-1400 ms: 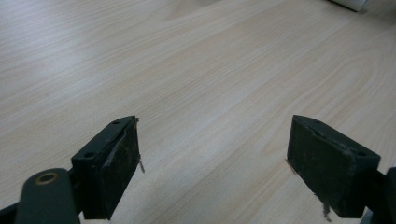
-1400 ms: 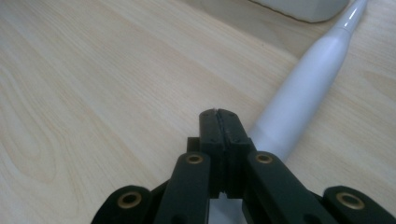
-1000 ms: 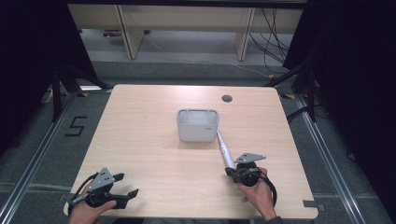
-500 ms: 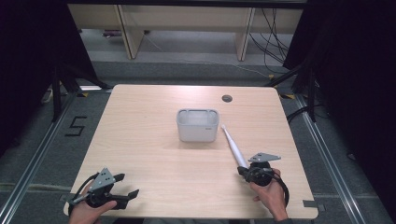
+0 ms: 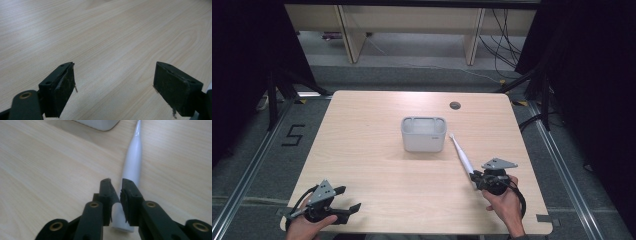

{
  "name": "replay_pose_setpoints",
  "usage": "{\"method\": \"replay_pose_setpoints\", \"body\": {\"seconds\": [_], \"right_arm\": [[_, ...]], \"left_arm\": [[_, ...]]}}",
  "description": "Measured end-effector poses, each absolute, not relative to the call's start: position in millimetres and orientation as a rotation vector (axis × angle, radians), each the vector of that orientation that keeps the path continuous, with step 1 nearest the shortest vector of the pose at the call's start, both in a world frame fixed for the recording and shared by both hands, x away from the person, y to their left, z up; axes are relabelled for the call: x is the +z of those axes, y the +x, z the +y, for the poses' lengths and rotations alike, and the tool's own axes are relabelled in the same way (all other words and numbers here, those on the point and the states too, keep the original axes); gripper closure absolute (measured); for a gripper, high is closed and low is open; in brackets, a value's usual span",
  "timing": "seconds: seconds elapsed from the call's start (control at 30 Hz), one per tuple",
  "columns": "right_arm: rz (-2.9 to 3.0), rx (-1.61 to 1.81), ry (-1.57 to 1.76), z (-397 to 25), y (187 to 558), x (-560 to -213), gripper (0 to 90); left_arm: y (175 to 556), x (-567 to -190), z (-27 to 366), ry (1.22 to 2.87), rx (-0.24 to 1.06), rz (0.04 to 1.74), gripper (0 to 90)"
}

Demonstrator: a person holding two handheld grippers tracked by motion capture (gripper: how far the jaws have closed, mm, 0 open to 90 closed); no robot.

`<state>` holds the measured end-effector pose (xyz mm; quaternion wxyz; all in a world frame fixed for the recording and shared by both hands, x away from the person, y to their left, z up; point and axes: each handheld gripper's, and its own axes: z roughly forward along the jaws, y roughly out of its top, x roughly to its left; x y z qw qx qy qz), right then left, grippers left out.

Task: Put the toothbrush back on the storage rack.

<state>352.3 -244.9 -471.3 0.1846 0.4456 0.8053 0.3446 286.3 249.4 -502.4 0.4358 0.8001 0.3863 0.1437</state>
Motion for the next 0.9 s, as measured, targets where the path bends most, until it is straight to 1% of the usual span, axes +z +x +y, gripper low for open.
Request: {"method": "replay_pose_setpoints", "body": {"seconds": [0.03,0.07,0.13,0.27,0.33,0.6,0.9], "right_arm": [[2.27,0.971,1.256,-245,352,-471,72.8],[2.266,0.954,1.274,-243,354,-468,70.6],[2.249,0.931,1.282,-239,361,-465,63.2],[2.259,0.913,1.346,-237,370,-463,60.3],[2.283,0.861,1.327,-238,379,-464,58.2],[2.32,0.746,1.365,-230,411,-463,55.1],[2.417,0.642,1.367,-220,431,-467,54.0]], "left_arm": [[286,-502,249,1.989,0.358,0.967,16.8],[287,-502,249,1.988,0.355,0.964,16.8],[286,-502,250,1.996,0.36,0.97,16.8],[286,-502,250,1.995,0.364,0.968,16.9],[286,-502,249,1.995,0.366,0.967,16.9],[287,-501,250,1.993,0.363,0.962,17.0],[287,-500,251,2.019,0.374,0.95,17.0]]}}
